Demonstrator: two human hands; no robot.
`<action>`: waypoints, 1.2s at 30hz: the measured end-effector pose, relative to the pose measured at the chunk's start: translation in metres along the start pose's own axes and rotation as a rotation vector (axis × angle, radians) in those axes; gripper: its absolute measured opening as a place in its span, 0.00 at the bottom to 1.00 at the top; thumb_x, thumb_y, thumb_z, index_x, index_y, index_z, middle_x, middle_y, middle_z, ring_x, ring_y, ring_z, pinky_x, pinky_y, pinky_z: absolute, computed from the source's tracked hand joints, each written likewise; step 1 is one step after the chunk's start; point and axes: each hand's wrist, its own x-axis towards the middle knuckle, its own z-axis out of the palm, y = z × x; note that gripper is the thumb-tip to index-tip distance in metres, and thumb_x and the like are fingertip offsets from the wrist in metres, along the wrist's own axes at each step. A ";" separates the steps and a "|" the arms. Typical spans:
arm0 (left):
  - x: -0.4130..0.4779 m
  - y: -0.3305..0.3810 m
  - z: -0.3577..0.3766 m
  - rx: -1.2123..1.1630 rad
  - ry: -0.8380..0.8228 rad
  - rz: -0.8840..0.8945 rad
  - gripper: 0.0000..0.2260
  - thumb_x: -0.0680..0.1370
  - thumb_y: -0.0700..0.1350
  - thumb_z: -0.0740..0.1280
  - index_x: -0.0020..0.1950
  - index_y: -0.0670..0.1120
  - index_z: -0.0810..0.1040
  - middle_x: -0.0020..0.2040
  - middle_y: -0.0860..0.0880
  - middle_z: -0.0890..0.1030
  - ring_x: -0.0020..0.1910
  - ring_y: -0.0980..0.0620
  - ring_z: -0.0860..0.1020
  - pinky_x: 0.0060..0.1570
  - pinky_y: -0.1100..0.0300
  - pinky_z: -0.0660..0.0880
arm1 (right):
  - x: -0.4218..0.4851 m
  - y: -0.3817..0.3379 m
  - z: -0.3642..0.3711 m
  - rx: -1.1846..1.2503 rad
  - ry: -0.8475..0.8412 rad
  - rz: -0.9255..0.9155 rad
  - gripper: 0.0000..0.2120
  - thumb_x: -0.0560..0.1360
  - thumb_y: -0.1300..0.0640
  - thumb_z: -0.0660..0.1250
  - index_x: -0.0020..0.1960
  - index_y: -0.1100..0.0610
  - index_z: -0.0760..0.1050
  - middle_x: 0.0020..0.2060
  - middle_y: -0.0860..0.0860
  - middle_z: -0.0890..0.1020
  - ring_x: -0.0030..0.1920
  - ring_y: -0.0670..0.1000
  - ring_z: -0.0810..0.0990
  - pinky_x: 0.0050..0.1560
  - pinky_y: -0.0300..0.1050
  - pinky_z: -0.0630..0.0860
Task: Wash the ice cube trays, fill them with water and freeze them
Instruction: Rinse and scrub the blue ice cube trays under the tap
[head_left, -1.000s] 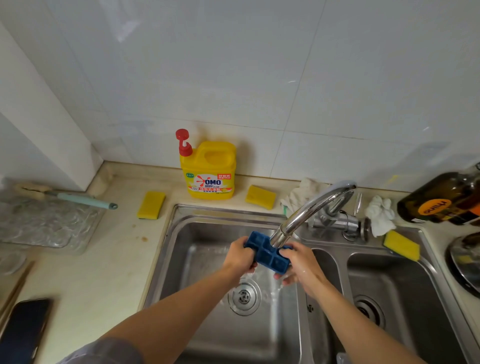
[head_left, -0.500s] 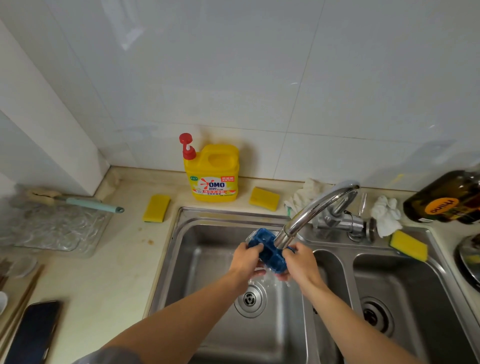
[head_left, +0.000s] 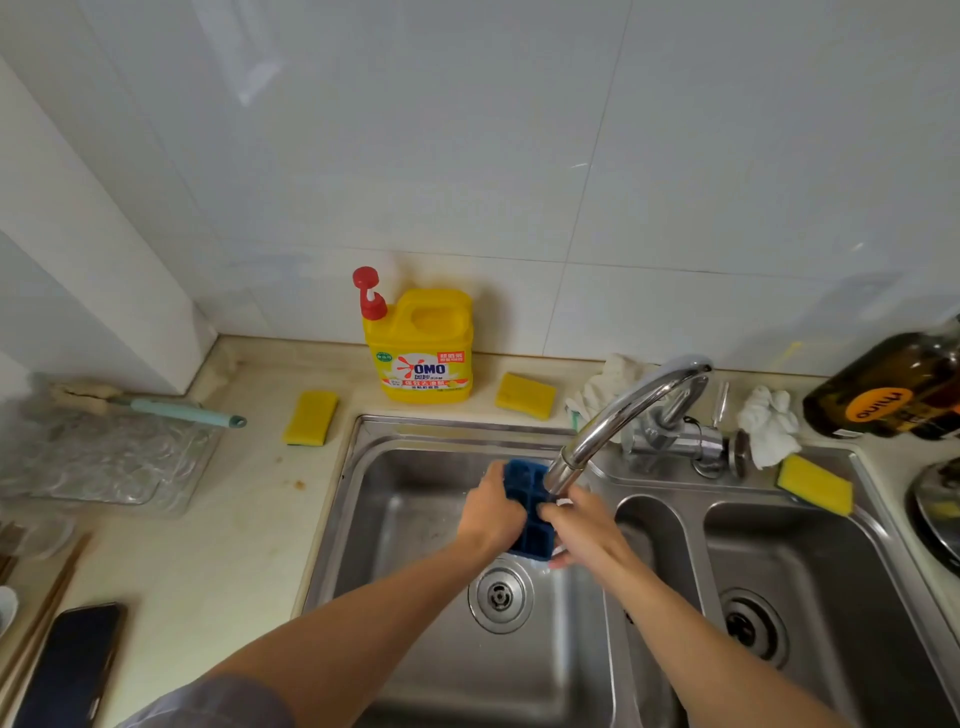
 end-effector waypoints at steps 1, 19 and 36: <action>-0.002 0.002 0.001 0.023 -0.021 0.019 0.18 0.76 0.38 0.61 0.66 0.49 0.72 0.57 0.47 0.82 0.55 0.47 0.80 0.53 0.55 0.75 | 0.001 -0.001 0.002 -0.041 0.036 -0.016 0.09 0.77 0.59 0.66 0.57 0.54 0.75 0.48 0.53 0.84 0.44 0.53 0.86 0.43 0.55 0.86; -0.003 -0.009 0.000 -0.281 -0.158 -0.058 0.15 0.80 0.35 0.59 0.61 0.49 0.78 0.50 0.44 0.85 0.49 0.45 0.84 0.48 0.54 0.82 | -0.002 0.003 -0.005 0.269 0.020 0.040 0.07 0.82 0.58 0.65 0.57 0.60 0.77 0.45 0.60 0.86 0.39 0.58 0.88 0.36 0.50 0.83; 0.002 -0.019 0.014 -0.759 -0.242 -0.320 0.14 0.80 0.37 0.59 0.62 0.43 0.78 0.58 0.38 0.82 0.57 0.38 0.81 0.48 0.47 0.83 | -0.015 0.003 -0.023 0.482 0.117 -0.020 0.17 0.80 0.70 0.59 0.64 0.58 0.75 0.53 0.57 0.85 0.47 0.56 0.88 0.42 0.50 0.85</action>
